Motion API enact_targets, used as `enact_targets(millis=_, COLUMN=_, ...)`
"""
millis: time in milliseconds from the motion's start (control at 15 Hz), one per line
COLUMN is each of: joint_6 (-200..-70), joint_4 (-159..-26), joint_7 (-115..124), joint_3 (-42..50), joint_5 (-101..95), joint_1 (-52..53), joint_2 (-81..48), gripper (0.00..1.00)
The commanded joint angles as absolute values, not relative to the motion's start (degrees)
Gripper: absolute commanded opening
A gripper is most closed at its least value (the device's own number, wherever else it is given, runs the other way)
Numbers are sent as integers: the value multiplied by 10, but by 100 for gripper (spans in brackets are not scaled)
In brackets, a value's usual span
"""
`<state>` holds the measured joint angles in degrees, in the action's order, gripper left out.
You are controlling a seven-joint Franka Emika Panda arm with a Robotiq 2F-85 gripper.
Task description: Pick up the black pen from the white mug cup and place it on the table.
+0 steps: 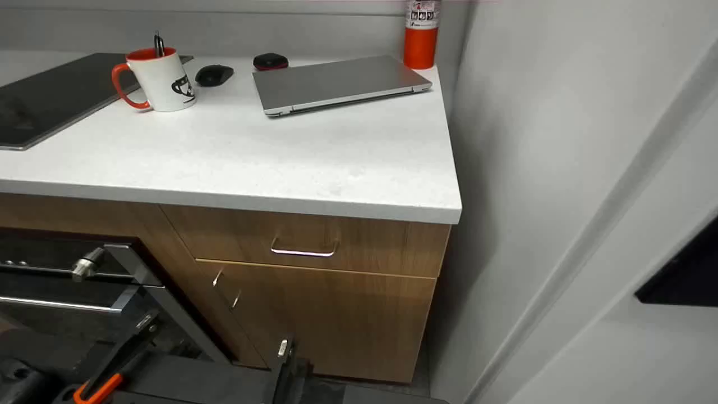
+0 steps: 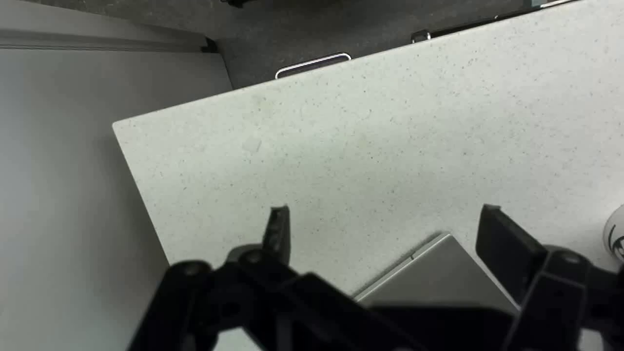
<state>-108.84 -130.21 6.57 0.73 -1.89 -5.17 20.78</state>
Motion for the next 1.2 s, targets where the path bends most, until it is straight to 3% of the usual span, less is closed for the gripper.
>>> enact_targets(millis=0, joint_6=-1087, joint_4=-1301, joint_7=67, joint_3=11, joint_5=-20, joint_1=-47, joint_2=207, gripper=100)
enact_targets(millis=333, joint_6=-1098, joint_4=-1303, joint_7=55, joint_3=15, joint_5=-5, joint_1=-42, joint_2=206, gripper=100)
enact_targets(millis=933, joint_6=-1298, joint_4=-1365, joint_7=-24, joint_3=-8, joint_5=154, joint_1=39, joint_2=180, gripper=100)
enact_targets(millis=1133, joint_6=-1295, joint_4=-1364, joint_7=-8, joint_3=-15, joint_5=138, joint_1=42, joint_2=178, gripper=100)
